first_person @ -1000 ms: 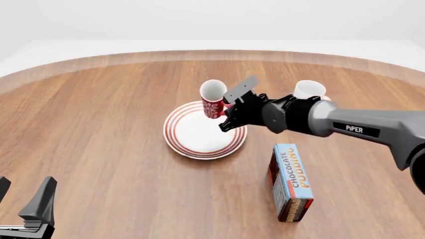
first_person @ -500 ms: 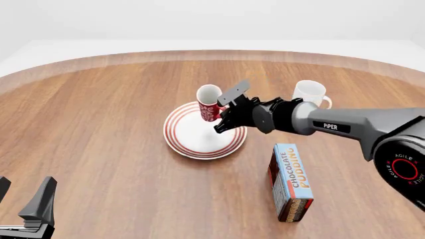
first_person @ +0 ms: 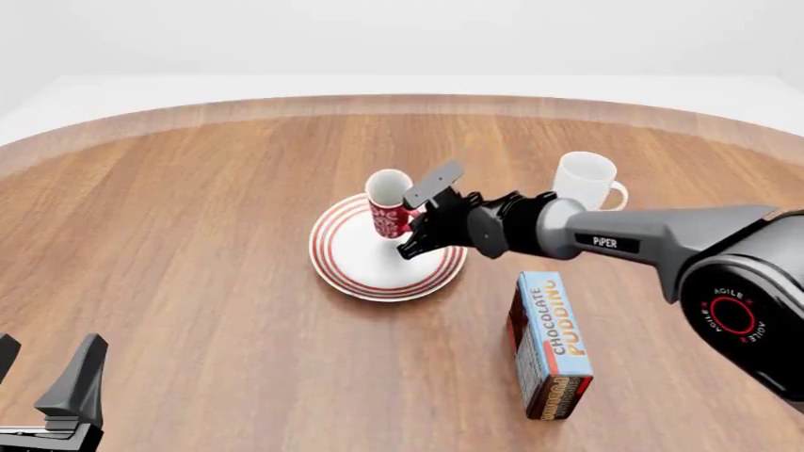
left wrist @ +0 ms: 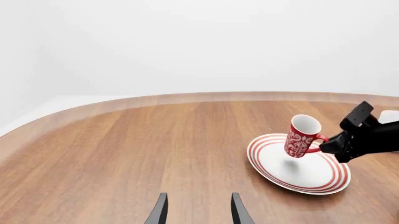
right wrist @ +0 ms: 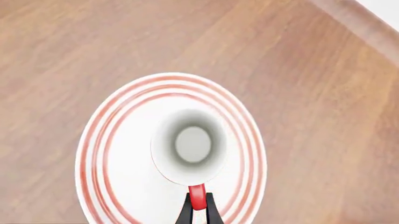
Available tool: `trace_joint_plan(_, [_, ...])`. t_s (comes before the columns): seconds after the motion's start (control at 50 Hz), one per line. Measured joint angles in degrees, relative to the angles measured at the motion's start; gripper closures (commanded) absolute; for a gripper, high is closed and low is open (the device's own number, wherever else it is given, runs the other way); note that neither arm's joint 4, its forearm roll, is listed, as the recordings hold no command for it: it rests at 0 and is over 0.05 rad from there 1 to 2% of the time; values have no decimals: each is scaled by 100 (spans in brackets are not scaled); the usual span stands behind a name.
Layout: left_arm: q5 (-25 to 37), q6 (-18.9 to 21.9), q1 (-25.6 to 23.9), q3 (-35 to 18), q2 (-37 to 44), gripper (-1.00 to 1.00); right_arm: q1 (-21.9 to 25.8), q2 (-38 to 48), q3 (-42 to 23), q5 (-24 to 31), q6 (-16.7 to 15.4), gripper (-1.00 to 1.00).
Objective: Pick up the red mug and put it on the plate
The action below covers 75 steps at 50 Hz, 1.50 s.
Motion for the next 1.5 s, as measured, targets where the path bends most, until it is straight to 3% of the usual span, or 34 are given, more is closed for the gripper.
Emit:
trace_joint_plan(0.58, [0, 0, 0, 0, 0, -100, 17, 98, 73, -53, 37, 100])
trace_joint_plan(0.6, [0, 0, 0, 0, 0, -100, 11, 103, 70, -54, 36, -100])
trace_joint_plan(1.5, [0, 0, 0, 0, 0, -100, -2, -270, 342, -140, 233, -100])
